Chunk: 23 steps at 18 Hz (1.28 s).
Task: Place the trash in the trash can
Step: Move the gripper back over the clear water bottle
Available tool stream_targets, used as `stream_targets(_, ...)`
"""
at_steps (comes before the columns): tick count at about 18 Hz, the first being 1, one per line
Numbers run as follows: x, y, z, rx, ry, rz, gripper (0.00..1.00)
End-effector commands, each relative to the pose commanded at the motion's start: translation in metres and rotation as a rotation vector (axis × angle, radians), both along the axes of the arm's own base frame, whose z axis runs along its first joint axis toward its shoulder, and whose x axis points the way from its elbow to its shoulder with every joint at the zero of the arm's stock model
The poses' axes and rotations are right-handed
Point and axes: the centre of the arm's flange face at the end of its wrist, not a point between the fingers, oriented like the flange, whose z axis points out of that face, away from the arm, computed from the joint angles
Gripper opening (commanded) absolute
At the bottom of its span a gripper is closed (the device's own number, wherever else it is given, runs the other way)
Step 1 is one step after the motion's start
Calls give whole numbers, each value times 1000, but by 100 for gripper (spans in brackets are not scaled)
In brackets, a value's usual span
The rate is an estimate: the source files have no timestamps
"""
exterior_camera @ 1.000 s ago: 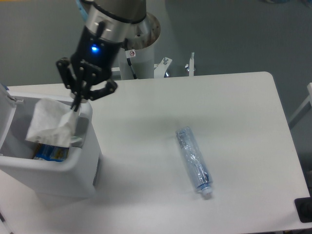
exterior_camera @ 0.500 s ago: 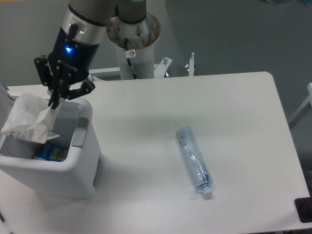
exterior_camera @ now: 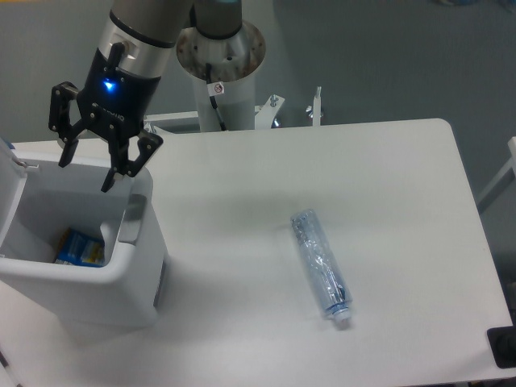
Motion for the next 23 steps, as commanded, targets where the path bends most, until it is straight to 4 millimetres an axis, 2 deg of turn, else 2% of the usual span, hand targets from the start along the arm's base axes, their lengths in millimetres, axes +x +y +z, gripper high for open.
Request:
stream_targets(4, -59, -7, -19, -20, -25, 85, 68)
stream_targets(8, -123, -28, -35, -38, -45, 188, 68)
stream_targets(11, -165, -41, -52, -56, -62, 245, 76)
stream_targets(13, -185, -47, -65, -69, -60, 256, 83)
stream_targets(17, -217, -54, -89, -91, -77, 287, 88)
stream_targets(20, -236, -55, -118, -162, -76, 313, 91)
stream_targets(23, -254, -54, -154, -269, -52, 337, 95)
